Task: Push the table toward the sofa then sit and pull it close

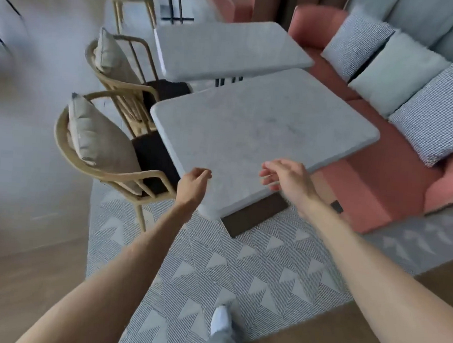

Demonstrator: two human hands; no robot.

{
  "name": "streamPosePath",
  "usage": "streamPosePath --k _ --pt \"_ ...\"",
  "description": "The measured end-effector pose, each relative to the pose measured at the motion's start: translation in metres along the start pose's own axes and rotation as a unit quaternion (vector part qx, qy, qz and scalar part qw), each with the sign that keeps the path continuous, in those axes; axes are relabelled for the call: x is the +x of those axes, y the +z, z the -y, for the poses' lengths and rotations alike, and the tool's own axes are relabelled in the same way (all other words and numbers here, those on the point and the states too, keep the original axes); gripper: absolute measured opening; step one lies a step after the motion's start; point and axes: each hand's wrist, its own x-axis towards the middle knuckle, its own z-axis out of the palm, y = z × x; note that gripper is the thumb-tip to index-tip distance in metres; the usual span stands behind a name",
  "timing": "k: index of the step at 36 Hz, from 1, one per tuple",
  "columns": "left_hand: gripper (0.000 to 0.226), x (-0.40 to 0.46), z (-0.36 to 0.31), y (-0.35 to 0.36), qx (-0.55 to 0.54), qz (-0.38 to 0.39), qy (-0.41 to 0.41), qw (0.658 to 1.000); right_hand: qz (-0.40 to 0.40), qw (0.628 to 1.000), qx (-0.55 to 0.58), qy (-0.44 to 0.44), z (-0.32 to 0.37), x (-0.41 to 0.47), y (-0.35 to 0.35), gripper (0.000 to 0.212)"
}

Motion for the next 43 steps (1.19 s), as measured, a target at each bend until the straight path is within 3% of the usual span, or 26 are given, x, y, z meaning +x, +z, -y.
streamPosePath --k 4,10,12,16,20,24,30,43 --pt "0.027 0.048 0.030 0.024 0.130 -0.001 0.021 0.991 0.043 0.988 -0.150 0.020 -0.042 0.066 0.015 0.021" --pt "0.043 0.086 0.098 0.068 0.308 -0.005 0.052 0.950 0.142 0.907 -0.393 -0.043 -0.114 0.133 0.050 0.047" --pt "0.041 0.090 0.113 0.084 0.356 -0.056 0.093 0.928 0.137 0.875 -0.455 -0.091 -0.135 0.152 0.055 0.052" --pt "0.050 0.092 0.129 0.112 0.427 -0.107 0.092 0.893 0.097 0.825 -0.530 -0.173 -0.165 0.180 0.062 0.055" --pt "0.054 0.094 0.135 0.122 0.474 -0.138 0.097 0.864 0.055 0.798 -0.554 -0.233 -0.192 0.188 0.071 0.055" --pt "0.049 0.096 0.136 0.125 0.458 -0.155 0.100 0.870 0.009 0.780 -0.561 -0.279 -0.209 0.187 0.075 0.055" --pt "0.046 0.093 0.137 0.128 0.450 -0.182 0.121 0.866 0.032 0.750 -0.566 -0.341 -0.207 0.205 0.057 0.053" --pt "0.045 0.095 0.144 0.128 0.446 -0.229 0.145 0.853 -0.016 0.769 -0.513 -0.380 -0.218 0.207 0.054 0.048"
